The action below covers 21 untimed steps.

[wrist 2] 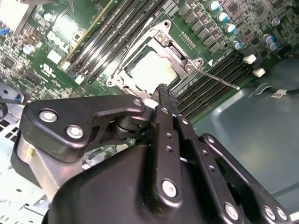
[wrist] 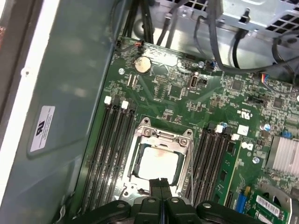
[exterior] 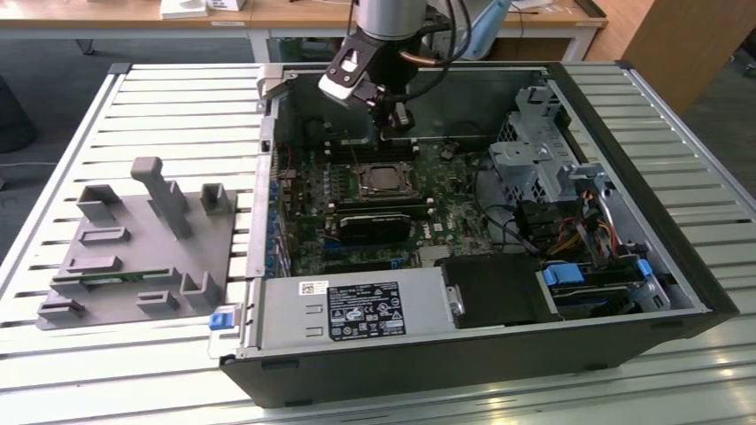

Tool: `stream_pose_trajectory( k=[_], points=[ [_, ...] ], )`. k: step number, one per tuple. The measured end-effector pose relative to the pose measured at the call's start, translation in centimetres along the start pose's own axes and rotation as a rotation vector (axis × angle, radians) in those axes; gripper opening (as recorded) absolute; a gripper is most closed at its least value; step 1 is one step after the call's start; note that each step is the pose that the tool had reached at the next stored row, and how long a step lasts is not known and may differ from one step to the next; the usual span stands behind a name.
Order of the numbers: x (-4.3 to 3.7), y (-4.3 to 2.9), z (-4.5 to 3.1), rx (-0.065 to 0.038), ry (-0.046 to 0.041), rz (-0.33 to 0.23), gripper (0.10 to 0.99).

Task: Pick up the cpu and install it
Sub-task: 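Install the first cpu locking lever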

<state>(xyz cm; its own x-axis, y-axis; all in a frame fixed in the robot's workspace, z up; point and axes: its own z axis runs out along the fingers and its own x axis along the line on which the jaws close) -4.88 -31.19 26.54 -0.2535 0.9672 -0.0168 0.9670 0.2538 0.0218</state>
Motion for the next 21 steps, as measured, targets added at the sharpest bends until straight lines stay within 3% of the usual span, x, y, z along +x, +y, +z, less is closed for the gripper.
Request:
stream_pose_trajectory(
  k=[21],
  points=[
    [0.0,0.0,0.0,-0.003,0.0033,-0.151,0.106]
  ],
)
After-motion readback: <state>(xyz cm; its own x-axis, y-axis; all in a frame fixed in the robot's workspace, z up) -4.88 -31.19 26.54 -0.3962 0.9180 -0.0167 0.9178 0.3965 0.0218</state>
